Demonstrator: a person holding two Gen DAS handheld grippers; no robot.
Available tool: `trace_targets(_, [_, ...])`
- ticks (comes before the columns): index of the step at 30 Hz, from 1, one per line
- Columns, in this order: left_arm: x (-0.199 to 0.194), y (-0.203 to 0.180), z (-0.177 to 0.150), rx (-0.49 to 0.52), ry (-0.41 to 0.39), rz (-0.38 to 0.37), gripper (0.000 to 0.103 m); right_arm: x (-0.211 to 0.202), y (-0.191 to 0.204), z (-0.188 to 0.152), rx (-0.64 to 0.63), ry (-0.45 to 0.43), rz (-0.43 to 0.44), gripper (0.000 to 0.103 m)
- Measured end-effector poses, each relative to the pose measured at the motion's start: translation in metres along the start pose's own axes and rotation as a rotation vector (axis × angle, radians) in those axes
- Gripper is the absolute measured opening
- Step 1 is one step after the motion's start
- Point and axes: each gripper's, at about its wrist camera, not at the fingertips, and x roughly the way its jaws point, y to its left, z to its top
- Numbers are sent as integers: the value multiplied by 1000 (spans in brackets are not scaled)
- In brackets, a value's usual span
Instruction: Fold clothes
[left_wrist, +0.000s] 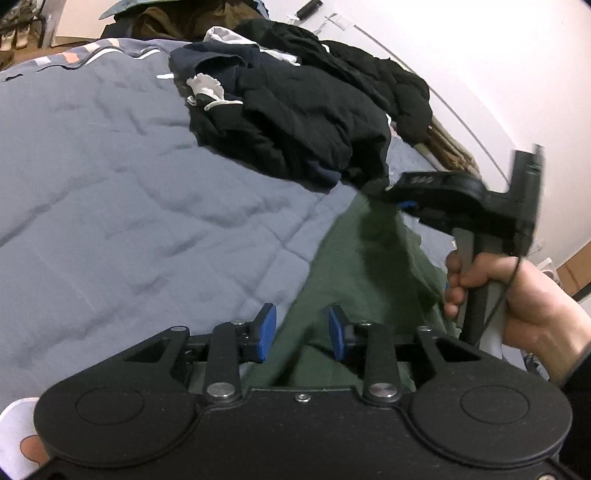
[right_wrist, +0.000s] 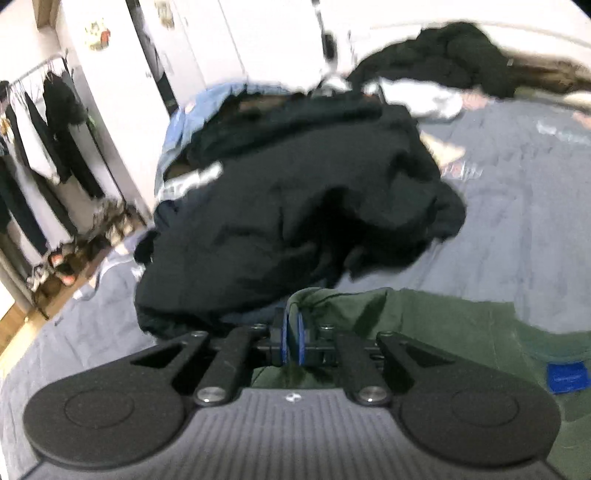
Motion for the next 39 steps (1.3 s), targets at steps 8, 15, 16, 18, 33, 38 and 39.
trace_targets(8, [-1,-9,-3,10,19,-128,31,-36,6,-2,-106,-31,-140,49])
trace_targets(15, [18,-7,-18,-100,145,-270,41,-99,-11,-30,-61,-100,-130,60])
trace_targets(16, [22,-7,-21,-114,162,-278,45,-97,-16,-35,-59,-74,-147,61])
trace_targets(18, [30,-5,-27,-145,198,-291,46,-90,-30,-48,-26,-20,-187,61])
trace_targets(33, [81,-9,-35,-212,197,-286,13,-67,-57,-79,176,-35,-206,18])
trace_targets(38, [62,1,-40,-305,120,-222,4,-74,-55,-81,218,-93,-191,3])
trace_targets(39, [55,-2,-39,-306,95,-212,4,-76,-58,-82,249,-119,-182,3])
